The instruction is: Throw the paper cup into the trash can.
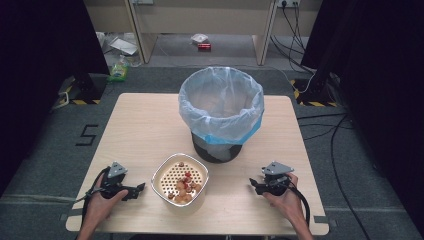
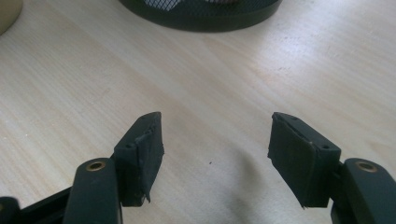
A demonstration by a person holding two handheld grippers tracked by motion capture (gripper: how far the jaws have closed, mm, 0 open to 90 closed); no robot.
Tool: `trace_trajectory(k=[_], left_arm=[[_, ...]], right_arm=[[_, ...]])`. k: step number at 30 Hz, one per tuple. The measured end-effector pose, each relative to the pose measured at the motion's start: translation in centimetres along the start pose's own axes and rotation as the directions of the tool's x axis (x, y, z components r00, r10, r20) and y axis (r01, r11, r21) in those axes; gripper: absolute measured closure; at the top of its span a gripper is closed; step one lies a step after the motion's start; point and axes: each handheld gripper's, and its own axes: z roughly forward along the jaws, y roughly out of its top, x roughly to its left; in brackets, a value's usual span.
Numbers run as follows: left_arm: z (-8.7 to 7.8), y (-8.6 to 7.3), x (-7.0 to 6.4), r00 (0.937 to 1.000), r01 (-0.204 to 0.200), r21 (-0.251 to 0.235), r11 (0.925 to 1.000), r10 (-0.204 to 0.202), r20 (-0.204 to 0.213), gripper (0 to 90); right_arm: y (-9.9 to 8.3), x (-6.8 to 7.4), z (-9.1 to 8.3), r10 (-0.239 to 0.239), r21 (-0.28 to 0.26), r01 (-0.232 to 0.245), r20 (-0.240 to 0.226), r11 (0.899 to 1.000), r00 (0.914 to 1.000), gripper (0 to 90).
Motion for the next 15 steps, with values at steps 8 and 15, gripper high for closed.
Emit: trace_trajectory(k=[8, 15], left_arm=[[0.0, 0.0, 0.0, 1.0, 0.0, 0.0, 1.0, 0.0, 0.0, 0.0], [0.0, 0.0, 0.0, 1.0, 0.0, 0.0, 1.0, 0.0, 0.0, 0.0]], right_arm=[[-0.9, -0.3, 0.7, 0.051, 0.042, -0.048, -0.051, 0.998, 0.9974, 31.9], [-1.1, 0.0, 1.2, 0.044, 0.009, -0.044, -0.058, 0.999, 0.9973, 21.2]])
